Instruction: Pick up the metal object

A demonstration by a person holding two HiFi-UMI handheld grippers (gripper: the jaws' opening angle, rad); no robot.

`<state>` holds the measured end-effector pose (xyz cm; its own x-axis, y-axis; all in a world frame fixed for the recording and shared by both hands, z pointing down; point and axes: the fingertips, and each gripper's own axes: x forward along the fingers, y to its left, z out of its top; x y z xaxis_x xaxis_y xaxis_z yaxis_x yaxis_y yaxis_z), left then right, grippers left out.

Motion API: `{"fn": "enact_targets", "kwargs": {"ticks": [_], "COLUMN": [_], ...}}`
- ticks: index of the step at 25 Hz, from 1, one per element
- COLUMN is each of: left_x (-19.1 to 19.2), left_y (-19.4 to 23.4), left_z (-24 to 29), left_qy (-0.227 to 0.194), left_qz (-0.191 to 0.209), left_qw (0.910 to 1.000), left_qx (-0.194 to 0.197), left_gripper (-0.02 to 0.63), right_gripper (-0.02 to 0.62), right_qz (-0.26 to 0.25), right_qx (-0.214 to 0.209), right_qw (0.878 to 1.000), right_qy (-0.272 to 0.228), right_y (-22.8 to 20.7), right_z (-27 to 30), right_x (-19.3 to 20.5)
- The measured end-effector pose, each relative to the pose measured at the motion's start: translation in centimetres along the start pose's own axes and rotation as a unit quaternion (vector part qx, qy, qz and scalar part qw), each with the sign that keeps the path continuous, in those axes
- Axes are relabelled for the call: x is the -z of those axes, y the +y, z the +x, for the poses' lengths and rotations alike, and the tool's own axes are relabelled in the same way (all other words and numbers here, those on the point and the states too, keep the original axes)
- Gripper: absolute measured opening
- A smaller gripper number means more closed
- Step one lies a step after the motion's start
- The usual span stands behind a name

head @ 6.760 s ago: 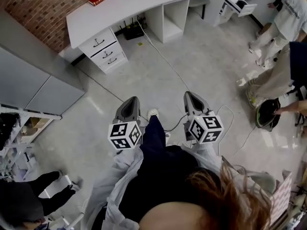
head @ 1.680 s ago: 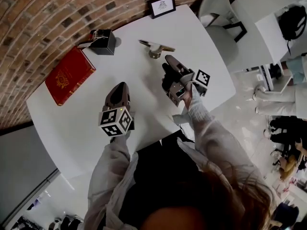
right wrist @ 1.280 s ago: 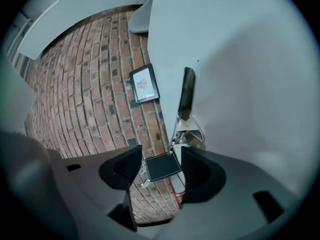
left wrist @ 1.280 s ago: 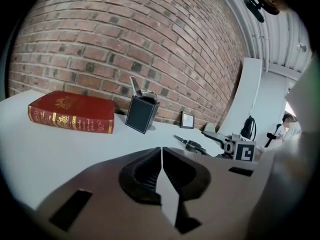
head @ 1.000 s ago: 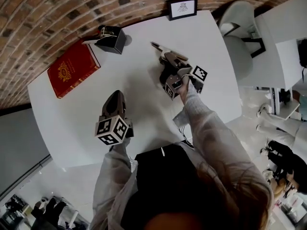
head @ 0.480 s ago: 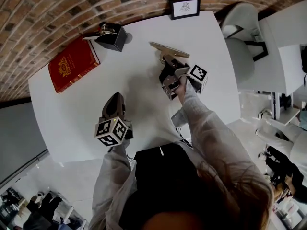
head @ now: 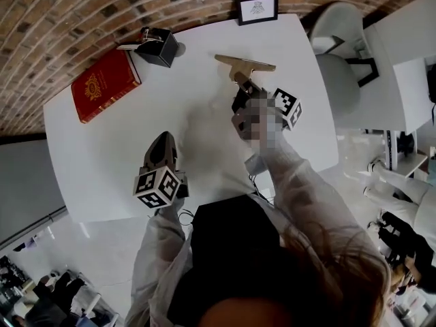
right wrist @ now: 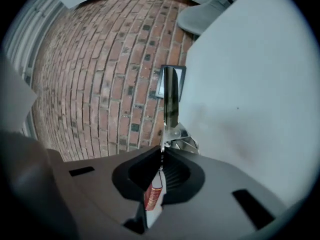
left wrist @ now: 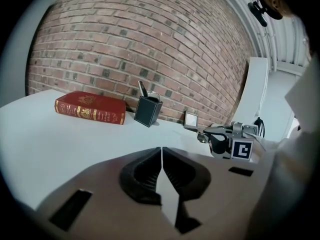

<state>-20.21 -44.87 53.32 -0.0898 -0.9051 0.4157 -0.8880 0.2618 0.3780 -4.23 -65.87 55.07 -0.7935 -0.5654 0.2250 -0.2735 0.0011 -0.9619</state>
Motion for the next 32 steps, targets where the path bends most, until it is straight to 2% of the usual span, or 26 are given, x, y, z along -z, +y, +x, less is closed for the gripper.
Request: {"fn": "enact_targets", "kwargs": {"ticks": [6, 12, 16, 22, 32], "left_x": [-0.9, -2.0, -2.2, -2.6, -2.4], "left_y": [-0.5, -1.0, -1.1, -0.8, -0.8], "left_z": [-2.8, -6.4, -8.7, -11.9, -17.6], "left_qy": [-0.023, -0.042, -0.045, -0.06, -0.078], "left_qz": [-0.006, 0.004, 0.017, 0.024, 0.033], "left_qw": [0.9997, 0.9983, 0.9969, 0.9952, 0.9924], "left_qx": [0.012, 0.04, 0.061, 0.074, 0.089], "left_gripper": [0.023, 0.023, 0.023, 0.023, 0.023], "right_gripper": [0.016, 0.015, 0.015, 0.015, 0.015], "right_qz": [-0.103, -0.204, -0.278, -0.358, -0.482], "right_qx": [-0.006, -0.005, -0.004, -0.02, -0.016], "right_qw": [0.995, 0.979, 0.96, 0.933, 0.875], "right_qy": [-0.011, -0.025, -0.033, -0.033, -0.046], "right_y": [3.4, 6.7, 8.9, 11.6, 13.5], "right_z": [-3.4, -7.5, -10.3, -14.1, -19.9], "right_x": [0.6, 3.7, 6.2, 10.2, 15.4]}}
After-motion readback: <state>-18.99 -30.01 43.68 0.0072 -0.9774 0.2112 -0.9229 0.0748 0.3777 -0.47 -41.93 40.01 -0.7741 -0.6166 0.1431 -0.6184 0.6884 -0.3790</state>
